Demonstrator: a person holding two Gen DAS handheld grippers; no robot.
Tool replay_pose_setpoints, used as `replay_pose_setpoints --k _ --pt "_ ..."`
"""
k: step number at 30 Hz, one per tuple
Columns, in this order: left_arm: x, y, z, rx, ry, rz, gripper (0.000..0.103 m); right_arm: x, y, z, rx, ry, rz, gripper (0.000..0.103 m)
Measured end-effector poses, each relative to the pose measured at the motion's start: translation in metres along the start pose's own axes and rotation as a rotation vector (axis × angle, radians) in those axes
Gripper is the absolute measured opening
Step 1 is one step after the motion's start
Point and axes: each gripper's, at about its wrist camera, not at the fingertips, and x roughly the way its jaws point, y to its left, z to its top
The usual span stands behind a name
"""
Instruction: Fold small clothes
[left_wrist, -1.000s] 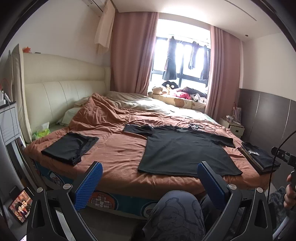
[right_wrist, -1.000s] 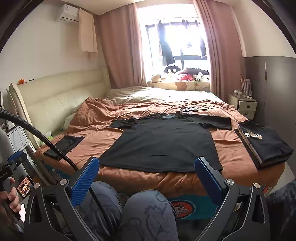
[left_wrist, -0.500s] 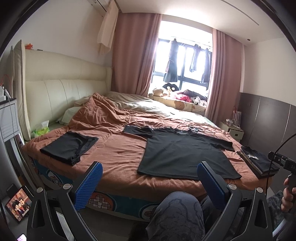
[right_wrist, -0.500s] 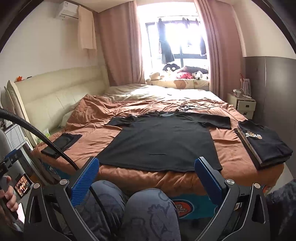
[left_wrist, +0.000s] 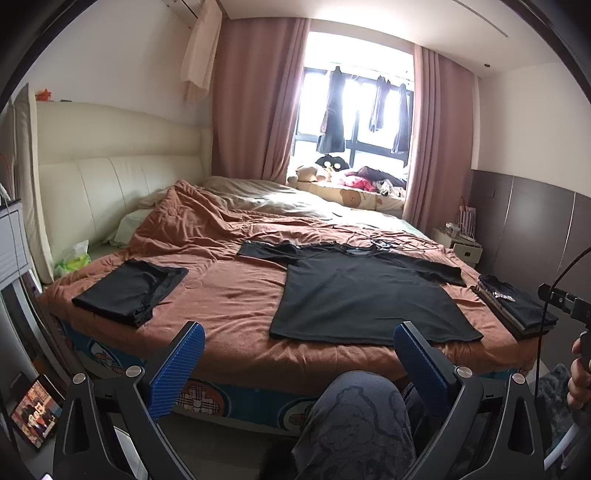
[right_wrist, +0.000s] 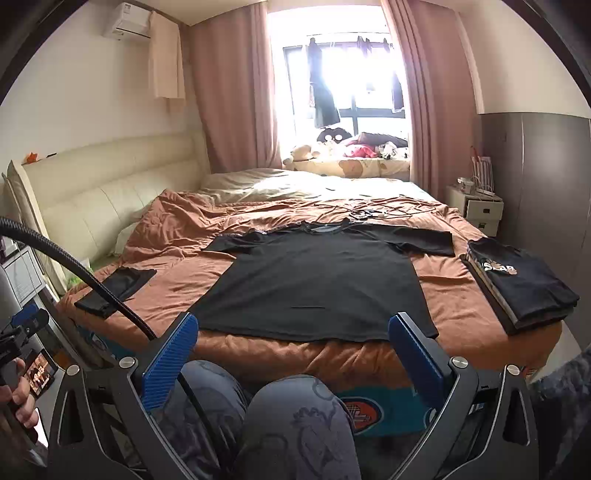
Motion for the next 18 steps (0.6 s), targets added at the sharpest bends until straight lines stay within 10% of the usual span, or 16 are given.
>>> replay_pose_setpoints --k 18 --pt "0.025 0.009 0.014 0.008 0.025 0.024 0.103 0.034 -0.003 0.018 -0.001 0.04 0.051 0.103"
